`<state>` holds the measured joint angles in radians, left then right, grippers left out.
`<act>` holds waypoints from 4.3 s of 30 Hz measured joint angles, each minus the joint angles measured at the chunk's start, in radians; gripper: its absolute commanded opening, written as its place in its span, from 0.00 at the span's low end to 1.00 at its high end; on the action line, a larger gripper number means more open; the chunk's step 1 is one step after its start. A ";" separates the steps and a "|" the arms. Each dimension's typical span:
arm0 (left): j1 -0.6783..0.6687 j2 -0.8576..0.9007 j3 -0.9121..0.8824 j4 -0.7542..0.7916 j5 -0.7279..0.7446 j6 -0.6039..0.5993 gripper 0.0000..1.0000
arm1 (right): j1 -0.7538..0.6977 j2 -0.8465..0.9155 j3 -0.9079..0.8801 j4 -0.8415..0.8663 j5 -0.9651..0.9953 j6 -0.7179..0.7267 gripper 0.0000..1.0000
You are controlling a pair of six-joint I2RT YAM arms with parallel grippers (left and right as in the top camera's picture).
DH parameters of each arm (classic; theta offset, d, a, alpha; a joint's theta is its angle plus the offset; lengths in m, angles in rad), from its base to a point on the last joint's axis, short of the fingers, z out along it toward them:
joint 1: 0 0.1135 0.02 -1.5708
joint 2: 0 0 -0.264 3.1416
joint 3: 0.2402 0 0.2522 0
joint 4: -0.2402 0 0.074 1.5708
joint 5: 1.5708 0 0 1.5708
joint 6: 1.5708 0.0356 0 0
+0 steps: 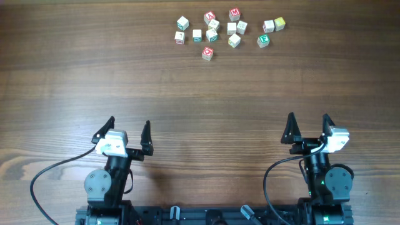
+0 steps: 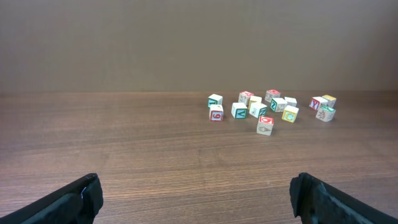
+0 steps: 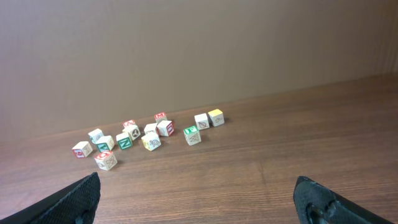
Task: Form a horizontal line
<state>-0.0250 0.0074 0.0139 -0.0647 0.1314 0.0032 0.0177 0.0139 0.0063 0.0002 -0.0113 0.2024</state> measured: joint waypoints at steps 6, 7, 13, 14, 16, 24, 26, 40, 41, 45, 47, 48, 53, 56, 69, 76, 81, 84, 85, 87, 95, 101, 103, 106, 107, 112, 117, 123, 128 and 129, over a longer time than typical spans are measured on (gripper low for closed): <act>0.000 0.000 0.000 0.000 0.000 0.000 1.00 | 0.000 0.000 0.000 0.000 0.000 0.000 1.00; 0.000 0.000 0.000 0.000 0.000 0.000 1.00 | 0.000 0.000 0.000 0.000 0.000 0.000 1.00; 0.000 0.000 0.000 0.000 0.000 0.000 1.00 | 0.000 0.000 0.000 0.000 0.000 0.000 1.00; 0.000 0.000 0.000 0.000 0.000 0.000 1.00 | 0.000 0.000 0.000 0.000 0.000 0.000 1.00; 0.000 0.000 0.000 0.000 0.000 0.000 1.00 | 0.000 0.000 0.000 0.000 0.000 0.000 1.00; 0.000 0.000 0.000 0.000 0.000 0.000 1.00 | 0.000 0.000 0.000 0.000 0.000 0.000 1.00; 0.000 0.000 0.000 0.000 0.000 0.000 1.00 | 0.000 0.000 0.000 0.000 0.000 0.000 1.00; 0.000 0.000 0.000 0.000 0.000 0.000 1.00 | 0.000 0.000 0.000 0.000 0.000 0.000 1.00; 0.000 0.000 0.000 0.000 0.000 0.000 1.00 | 0.000 0.000 0.000 0.000 0.000 0.000 1.00; 0.000 0.000 0.000 0.000 0.000 0.000 1.00 | 0.000 0.000 0.000 0.000 0.000 0.000 1.00; 0.000 0.000 0.000 0.000 0.000 0.000 1.00 | 0.000 0.000 0.000 0.000 0.000 0.000 1.00; 0.000 0.000 0.000 0.000 0.000 0.000 1.00 | 0.000 0.000 0.000 0.000 0.000 0.000 1.00; 0.000 0.000 0.000 0.000 0.000 0.000 1.00 | 0.000 0.000 0.000 0.000 0.000 0.000 1.00; 0.000 0.000 0.000 0.000 0.000 0.000 1.00 | 0.000 0.000 0.000 0.000 0.000 0.000 1.00; 0.000 0.000 0.000 0.000 0.000 0.000 1.00 | 0.000 0.000 0.000 0.000 0.000 0.000 1.00; 0.000 0.000 0.000 0.000 0.000 0.000 1.00 | 0.000 0.000 0.000 0.000 0.000 0.000 1.00; 0.000 0.000 0.000 0.002 -0.002 0.000 1.00 | 0.000 0.000 0.000 0.000 0.000 0.000 1.00; 0.000 0.000 0.000 0.002 -0.003 0.000 1.00 | 0.000 0.000 0.000 0.000 0.000 0.000 1.00; 0.000 0.000 0.000 0.002 -0.003 0.000 1.00 | 0.000 0.000 0.000 0.000 0.000 0.000 1.00; 0.000 0.000 0.000 0.001 -0.003 -0.002 1.00 | 0.000 0.000 0.000 0.000 0.000 0.000 1.00; 0.000 0.001 0.034 -0.088 0.045 -0.008 1.00 | 0.000 0.000 0.000 0.000 0.000 0.000 1.00; 0.000 0.002 0.146 -0.297 0.086 -0.008 1.00 | 0.000 0.000 0.000 0.000 0.000 0.000 1.00; 0.000 0.002 0.194 -0.324 0.099 -0.008 1.00 | 0.000 0.000 0.000 0.000 0.000 0.000 1.00; 0.000 0.002 0.253 -0.355 0.114 -0.009 1.00 | 0.000 0.000 0.000 0.000 0.000 0.000 1.00; 0.000 0.002 0.274 -0.364 0.121 -0.008 1.00 | 0.000 0.000 0.000 0.000 0.000 0.000 1.00; 0.000 0.003 0.353 -0.407 0.153 -0.009 1.00 | 0.000 0.000 0.000 0.000 0.000 0.000 1.00; 0.000 0.062 0.412 -0.411 0.178 -0.009 1.00 | 0.000 0.000 0.000 0.000 0.000 0.000 1.00; 0.000 0.249 0.516 -0.435 0.221 -0.027 1.00 | 0.000 0.000 0.000 0.000 0.000 0.000 1.00; 0.000 0.470 0.677 -0.613 0.253 -0.036 1.00 | 0.000 0.000 0.000 0.000 0.000 0.000 1.00; 0.000 0.501 0.695 -0.635 0.262 -0.037 1.00 | 0.000 0.000 0.000 0.000 0.000 0.000 1.00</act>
<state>-0.0250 0.5087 0.7094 -0.6994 0.3931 -0.0334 0.0177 0.0139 0.0063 0.0002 -0.0113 0.2024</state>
